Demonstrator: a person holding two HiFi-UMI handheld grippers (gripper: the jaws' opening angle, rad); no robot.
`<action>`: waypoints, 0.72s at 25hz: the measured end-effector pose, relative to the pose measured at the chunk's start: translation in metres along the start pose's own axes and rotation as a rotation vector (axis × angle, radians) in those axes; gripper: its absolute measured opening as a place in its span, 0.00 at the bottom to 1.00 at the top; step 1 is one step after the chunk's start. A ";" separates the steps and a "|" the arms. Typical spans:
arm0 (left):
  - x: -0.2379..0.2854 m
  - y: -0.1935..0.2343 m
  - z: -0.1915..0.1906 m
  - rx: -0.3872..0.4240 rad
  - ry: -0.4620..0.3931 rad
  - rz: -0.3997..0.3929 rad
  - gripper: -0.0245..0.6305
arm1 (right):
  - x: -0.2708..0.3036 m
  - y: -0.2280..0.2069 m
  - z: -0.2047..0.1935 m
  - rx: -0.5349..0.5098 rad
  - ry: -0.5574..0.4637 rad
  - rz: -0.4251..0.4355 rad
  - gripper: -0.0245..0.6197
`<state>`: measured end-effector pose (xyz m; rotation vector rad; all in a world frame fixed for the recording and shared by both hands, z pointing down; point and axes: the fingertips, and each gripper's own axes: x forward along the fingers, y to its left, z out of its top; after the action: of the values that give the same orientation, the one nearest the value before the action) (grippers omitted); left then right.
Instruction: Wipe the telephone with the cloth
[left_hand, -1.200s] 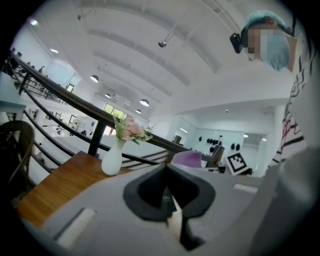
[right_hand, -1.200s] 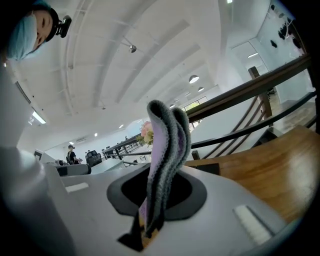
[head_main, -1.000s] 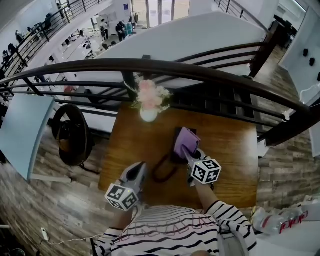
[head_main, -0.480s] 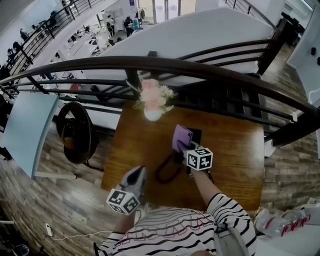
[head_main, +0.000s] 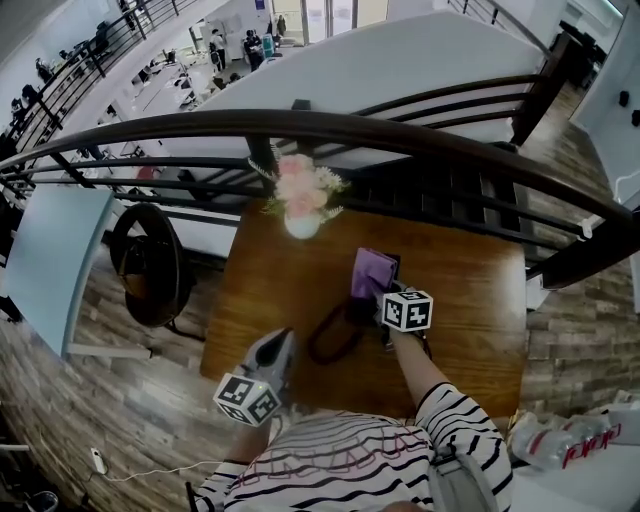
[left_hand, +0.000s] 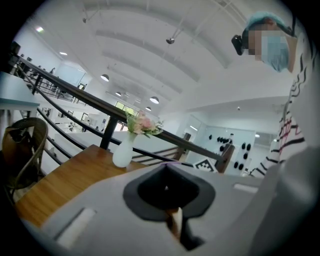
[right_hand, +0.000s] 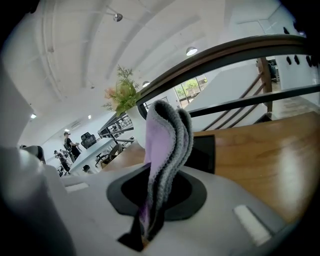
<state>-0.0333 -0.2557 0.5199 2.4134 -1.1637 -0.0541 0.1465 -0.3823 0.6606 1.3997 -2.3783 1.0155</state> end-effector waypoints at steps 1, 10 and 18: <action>0.001 0.000 0.000 0.001 0.002 -0.004 0.04 | -0.003 -0.004 0.000 0.003 -0.002 -0.009 0.12; 0.019 -0.012 -0.004 0.003 0.018 -0.063 0.04 | -0.041 -0.052 -0.003 0.038 -0.027 -0.107 0.12; 0.028 -0.019 -0.006 0.001 0.032 -0.105 0.04 | -0.061 -0.069 -0.005 0.056 -0.043 -0.158 0.12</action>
<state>-0.0003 -0.2638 0.5212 2.4658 -1.0225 -0.0484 0.2354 -0.3588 0.6659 1.6150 -2.2421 1.0268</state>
